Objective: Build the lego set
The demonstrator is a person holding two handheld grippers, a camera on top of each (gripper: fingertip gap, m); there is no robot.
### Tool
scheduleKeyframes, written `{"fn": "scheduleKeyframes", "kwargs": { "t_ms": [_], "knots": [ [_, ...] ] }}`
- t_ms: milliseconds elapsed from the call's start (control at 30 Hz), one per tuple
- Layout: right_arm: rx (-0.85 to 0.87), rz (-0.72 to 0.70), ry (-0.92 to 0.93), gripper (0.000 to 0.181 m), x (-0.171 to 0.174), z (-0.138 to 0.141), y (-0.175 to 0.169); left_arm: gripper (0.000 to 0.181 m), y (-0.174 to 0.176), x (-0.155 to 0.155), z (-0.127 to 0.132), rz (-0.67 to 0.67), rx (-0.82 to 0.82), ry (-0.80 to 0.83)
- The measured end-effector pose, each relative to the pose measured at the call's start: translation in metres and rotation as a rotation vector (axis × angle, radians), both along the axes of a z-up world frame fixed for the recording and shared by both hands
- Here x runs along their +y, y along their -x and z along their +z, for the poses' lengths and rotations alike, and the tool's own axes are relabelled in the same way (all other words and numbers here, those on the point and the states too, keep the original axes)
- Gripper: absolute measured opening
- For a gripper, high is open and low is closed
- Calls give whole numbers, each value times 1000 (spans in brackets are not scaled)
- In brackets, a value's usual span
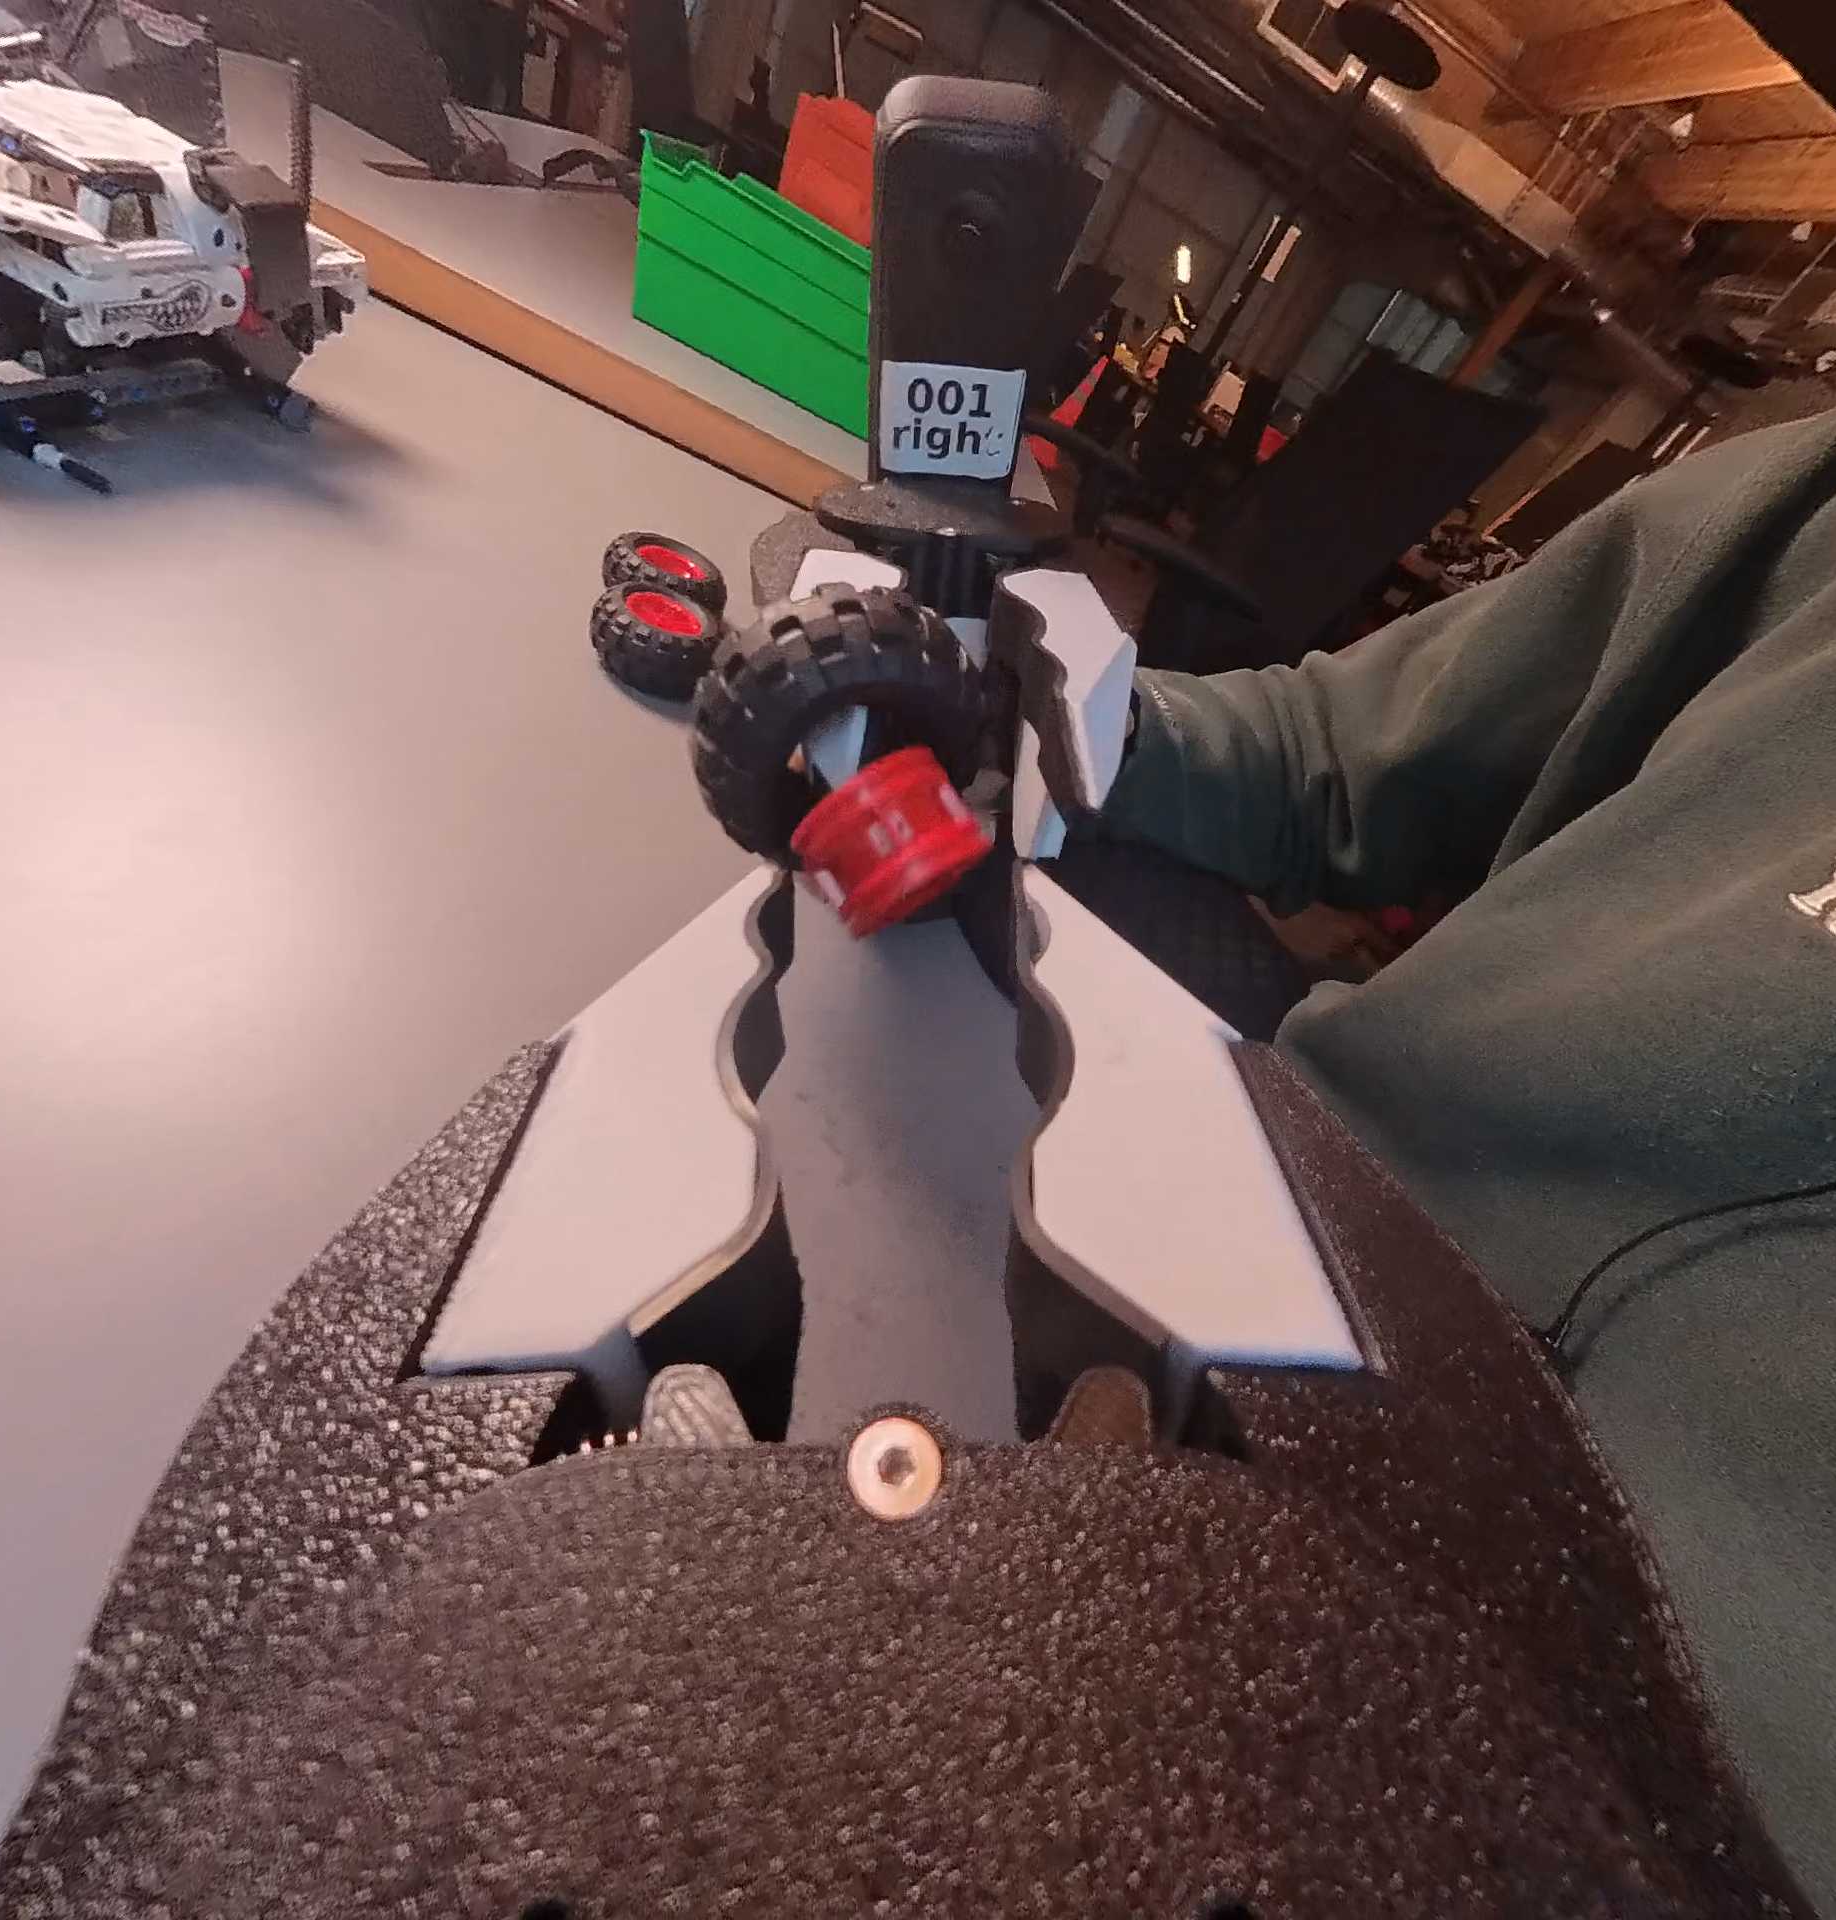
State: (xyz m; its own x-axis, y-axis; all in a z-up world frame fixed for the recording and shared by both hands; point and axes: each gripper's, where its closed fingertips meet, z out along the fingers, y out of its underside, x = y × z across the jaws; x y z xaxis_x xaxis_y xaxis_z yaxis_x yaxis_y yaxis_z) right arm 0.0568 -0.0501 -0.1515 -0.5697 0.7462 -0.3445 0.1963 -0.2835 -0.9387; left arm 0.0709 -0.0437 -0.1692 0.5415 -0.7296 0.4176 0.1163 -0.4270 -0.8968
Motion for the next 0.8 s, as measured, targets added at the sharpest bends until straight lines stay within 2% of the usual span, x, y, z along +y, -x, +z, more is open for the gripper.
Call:
{"fn": "scheduleKeyframes", "kwargs": {
  "t_ms": [67,100,133,167,267,367,433,567,633,700,767,800],
  "knots": [
    [7,1,31,43,-4,5,2,29,-2,2,3,14,-24,-4],
    [8,-16,12,46,-3,4,3,5,2,2,7,26,-40,-23],
    [0,-29,-5,48,-1,2,3,0,6,2,13,36,-70,-36],
    [-5,-31,-3,47,1,1,3,0,11,1,13,44,-77,-17],
    [-48,-66,-15,36,10,-6,3,0,35,5,-9,141,135,1],
    [-88,-105,-115,31,16,-18,3,0,45,0,5,157,113,-41],
    [-109,-106,-163,31,15,-24,3,11,39,-7,7,103,96,-38],
    [-235,-162,-317,27,26,-51,6,39,6,-21,-12,-45,172,-7],
    [-397,-223,-479,24,44,-83,2,46,-13,-27,-29,-105,249,15],
    [-554,-212,-659,28,56,-115,-12,51,-26,-29,-52,-134,356,48],
    [-543,-176,-714,30,50,-115,-16,55,-34,-30,-70,-151,455,66],
    [-556,-173,-717,38,49,-115,-18,55,-35,-29,-77,-145,508,70]
  ]
}}
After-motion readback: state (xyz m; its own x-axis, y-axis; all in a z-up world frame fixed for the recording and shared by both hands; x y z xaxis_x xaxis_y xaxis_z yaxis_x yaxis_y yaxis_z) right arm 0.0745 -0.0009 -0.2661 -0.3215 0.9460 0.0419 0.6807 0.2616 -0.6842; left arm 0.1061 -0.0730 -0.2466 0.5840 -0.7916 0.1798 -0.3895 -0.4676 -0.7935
